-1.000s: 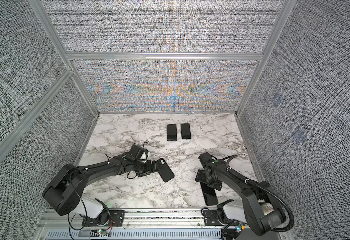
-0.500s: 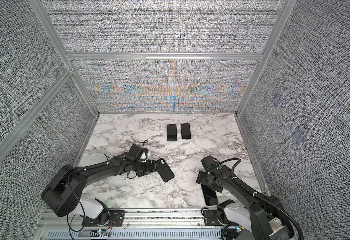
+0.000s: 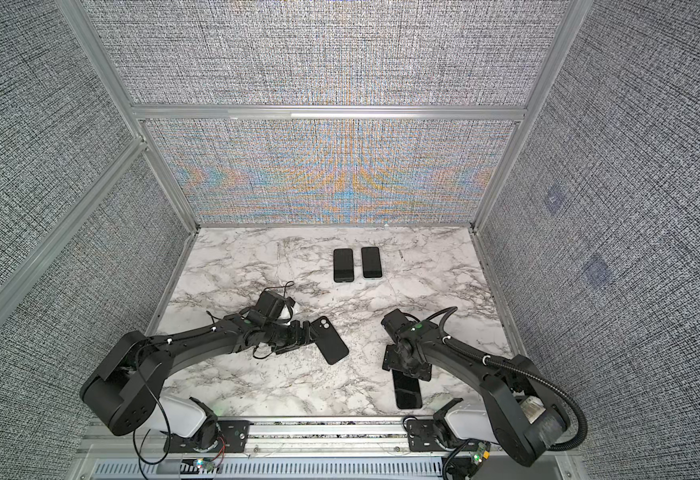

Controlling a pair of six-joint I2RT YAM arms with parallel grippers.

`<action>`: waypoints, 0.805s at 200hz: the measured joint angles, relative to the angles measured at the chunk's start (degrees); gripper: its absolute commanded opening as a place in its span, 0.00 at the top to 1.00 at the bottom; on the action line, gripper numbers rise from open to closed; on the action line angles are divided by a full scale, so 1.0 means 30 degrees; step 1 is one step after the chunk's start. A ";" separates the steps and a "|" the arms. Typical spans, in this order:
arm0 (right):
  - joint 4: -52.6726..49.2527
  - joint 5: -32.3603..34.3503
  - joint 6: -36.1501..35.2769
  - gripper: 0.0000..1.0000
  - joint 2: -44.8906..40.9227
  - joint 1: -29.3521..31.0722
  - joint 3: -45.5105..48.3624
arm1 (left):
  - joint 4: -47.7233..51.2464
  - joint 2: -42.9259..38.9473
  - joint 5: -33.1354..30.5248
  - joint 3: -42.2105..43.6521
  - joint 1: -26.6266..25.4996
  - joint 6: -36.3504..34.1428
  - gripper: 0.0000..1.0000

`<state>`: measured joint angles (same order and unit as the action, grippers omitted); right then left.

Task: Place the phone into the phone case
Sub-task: 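Grasp the pink-edged phone by its end with the right gripper, then carry the pink-edged phone beside the black-cased phone with the right gripper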

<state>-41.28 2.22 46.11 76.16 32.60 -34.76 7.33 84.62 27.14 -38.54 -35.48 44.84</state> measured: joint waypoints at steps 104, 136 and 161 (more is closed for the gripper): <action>-0.0342 -0.0918 -0.2543 0.20 0.3002 0.0160 -0.2346 | 0.0000 -0.0495 0.0153 0.0270 0.0503 -0.0095 0.11; -0.0750 -0.1188 -0.4029 0.21 0.4299 0.0211 -0.3665 | 0.0175 -0.0532 0.0138 -0.0087 0.0568 -0.0160 0.11; -0.0933 -0.1231 -0.5224 0.22 0.5515 0.0270 -0.4947 | 0.0321 -0.0481 0.0131 -0.0255 0.0605 -0.0189 0.11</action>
<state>-44.07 -1.48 30.44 92.71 33.41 -49.60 8.29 83.18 27.53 -39.31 -33.67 44.27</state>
